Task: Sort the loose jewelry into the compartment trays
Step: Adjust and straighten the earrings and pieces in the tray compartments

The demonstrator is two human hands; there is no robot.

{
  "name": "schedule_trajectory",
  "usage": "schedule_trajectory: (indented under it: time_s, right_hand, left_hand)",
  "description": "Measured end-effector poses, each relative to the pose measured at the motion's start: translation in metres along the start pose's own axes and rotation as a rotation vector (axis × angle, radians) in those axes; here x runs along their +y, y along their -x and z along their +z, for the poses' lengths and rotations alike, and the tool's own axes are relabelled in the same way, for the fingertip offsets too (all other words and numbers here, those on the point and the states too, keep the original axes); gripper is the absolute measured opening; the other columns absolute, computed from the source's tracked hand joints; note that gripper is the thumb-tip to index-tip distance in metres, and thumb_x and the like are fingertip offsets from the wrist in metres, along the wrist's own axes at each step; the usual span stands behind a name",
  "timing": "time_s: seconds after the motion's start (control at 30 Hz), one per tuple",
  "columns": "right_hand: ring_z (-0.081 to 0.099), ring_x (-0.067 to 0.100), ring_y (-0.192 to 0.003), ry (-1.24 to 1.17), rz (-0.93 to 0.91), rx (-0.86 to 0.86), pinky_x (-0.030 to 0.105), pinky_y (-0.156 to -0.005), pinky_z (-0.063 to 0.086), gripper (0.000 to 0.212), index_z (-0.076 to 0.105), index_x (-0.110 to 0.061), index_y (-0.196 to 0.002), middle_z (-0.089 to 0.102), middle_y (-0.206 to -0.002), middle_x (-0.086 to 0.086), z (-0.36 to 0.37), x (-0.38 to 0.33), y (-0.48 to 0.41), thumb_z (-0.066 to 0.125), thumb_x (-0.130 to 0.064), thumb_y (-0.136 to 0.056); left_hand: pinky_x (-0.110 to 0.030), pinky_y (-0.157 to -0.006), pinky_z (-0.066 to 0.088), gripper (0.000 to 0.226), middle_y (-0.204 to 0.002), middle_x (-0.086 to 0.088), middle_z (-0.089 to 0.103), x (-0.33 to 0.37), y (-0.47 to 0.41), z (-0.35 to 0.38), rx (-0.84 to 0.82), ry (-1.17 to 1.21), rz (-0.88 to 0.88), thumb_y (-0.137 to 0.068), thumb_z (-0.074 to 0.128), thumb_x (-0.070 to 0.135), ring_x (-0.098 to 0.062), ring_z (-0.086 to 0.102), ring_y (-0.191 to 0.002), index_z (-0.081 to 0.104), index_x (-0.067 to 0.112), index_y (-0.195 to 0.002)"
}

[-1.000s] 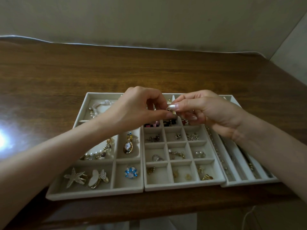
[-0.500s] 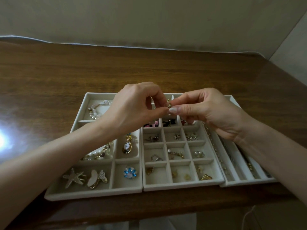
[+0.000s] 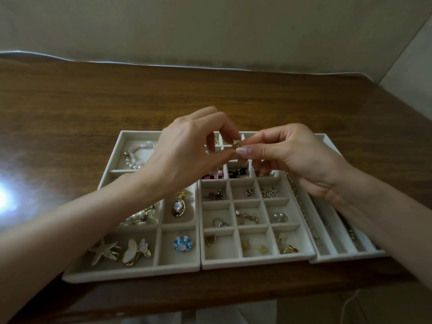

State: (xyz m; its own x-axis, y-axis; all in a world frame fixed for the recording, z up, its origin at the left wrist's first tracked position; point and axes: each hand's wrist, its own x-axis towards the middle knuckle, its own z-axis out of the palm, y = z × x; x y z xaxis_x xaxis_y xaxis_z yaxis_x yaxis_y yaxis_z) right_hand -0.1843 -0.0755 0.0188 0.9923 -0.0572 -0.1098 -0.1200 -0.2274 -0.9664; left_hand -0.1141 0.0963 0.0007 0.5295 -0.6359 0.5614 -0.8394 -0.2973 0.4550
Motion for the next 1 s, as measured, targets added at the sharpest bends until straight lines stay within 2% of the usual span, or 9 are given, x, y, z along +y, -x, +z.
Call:
schedule_trajectory:
  time_s: [0.17,0.23,0.37,0.47,0.53,0.63,0.8,0.9,1.0]
  right_hand:
    - [0.054,0.004,-0.056,-0.068,0.093,0.012,0.015,-0.047,0.041,0.040,0.072,-0.001,-0.091,0.070,-0.073,0.003,0.005,0.001,-0.005,0.071,-0.030,-0.064]
    - [0.054,0.004,-0.056,-0.045,0.109,-0.005,0.015,-0.048,0.041,0.035,0.072,-0.003,-0.093,0.070,-0.073,0.002,0.004,0.003,-0.005,0.069,-0.029,-0.069]
    - [0.054,0.005,-0.057,0.086,0.091,-0.081,0.015,-0.051,0.042,0.011,0.072,-0.013,-0.088,0.070,-0.072,-0.001,0.001,0.003,-0.003,0.063,-0.018,-0.085]
    - [0.055,0.000,-0.057,0.227,0.034,-0.087,0.011,-0.051,0.041,0.011,0.072,-0.017,-0.088,0.069,-0.068,-0.006,-0.003,0.000,-0.001,0.061,-0.015,-0.088]
    - [0.058,-0.005,-0.061,0.305,-0.005,-0.088,0.008,-0.053,0.041,0.012,0.072,-0.018,-0.089,0.070,-0.069,-0.008,-0.005,-0.003,-0.001,0.062,-0.012,-0.087]
    - [0.061,-0.005,-0.069,0.375,-0.025,-0.099,0.010,-0.059,0.041,0.017,0.073,-0.024,-0.086,0.071,-0.074,-0.009,-0.007,-0.005,-0.002,0.062,-0.010,-0.087]
    - [0.060,-0.007,-0.066,0.380,-0.033,-0.101,0.007,-0.055,0.040,0.018,0.072,-0.026,-0.084,0.071,-0.072,-0.009,-0.008,-0.005,-0.002,0.063,-0.010,-0.086]
    - [0.061,-0.006,-0.068,0.391,-0.015,-0.111,0.011,-0.060,0.040,0.018,0.073,-0.026,-0.084,0.071,-0.074,-0.010,-0.008,-0.004,-0.002,0.063,-0.011,-0.086]
    - [0.062,-0.004,-0.071,0.373,-0.009,-0.101,0.017,-0.067,0.041,0.011,0.074,-0.022,-0.085,0.070,-0.074,-0.011,-0.008,-0.003,-0.002,0.068,-0.013,-0.082]
  left_hand:
    - [-0.007,-0.058,0.034,0.020,-0.076,0.017,0.062,0.000,0.000,0.000,0.028,0.038,-0.049,-0.074,0.070,0.029,-0.001,0.056,-0.065,0.061,0.018,-0.088]
    - [-0.006,-0.058,0.034,0.018,-0.075,0.018,0.062,0.001,-0.001,-0.001,0.002,0.074,-0.079,-0.074,0.073,0.027,0.001,0.057,-0.066,0.065,0.015,-0.085]
    - [-0.007,-0.060,0.038,0.012,-0.076,0.013,0.065,-0.001,-0.004,-0.003,-0.091,0.186,-0.165,-0.076,0.073,0.018,0.000,0.058,-0.070,0.069,0.014,-0.086]
    - [-0.009,-0.062,0.042,0.011,-0.081,0.005,0.071,-0.004,-0.005,-0.003,-0.157,0.255,-0.211,-0.076,0.073,0.016,-0.006,0.063,-0.073,0.071,0.015,-0.086]
    - [-0.010,-0.064,0.044,0.010,-0.082,0.005,0.071,-0.004,-0.005,-0.003,-0.176,0.273,-0.218,-0.075,0.074,0.014,-0.005,0.064,-0.074,0.071,0.017,-0.085]
    - [-0.012,-0.066,0.047,0.010,-0.082,0.007,0.071,-0.002,-0.005,-0.004,-0.182,0.279,-0.225,-0.075,0.073,0.015,-0.004,0.065,-0.076,0.070,0.021,-0.082]
    - [-0.018,-0.069,0.052,0.008,-0.083,0.007,0.070,0.000,-0.005,-0.005,-0.190,0.255,-0.251,-0.081,0.067,0.018,-0.004,0.064,-0.077,0.072,0.022,-0.086]
    - [-0.020,-0.072,0.053,0.014,-0.083,0.009,0.070,0.002,-0.006,-0.006,-0.216,0.255,-0.257,-0.085,0.064,0.014,-0.004,0.065,-0.077,0.072,0.024,-0.090]
    - [-0.015,-0.070,0.052,0.024,-0.084,0.010,0.071,0.004,-0.005,-0.008,-0.233,0.270,-0.260,-0.085,0.062,0.005,-0.005,0.066,-0.077,0.072,0.026,-0.091]
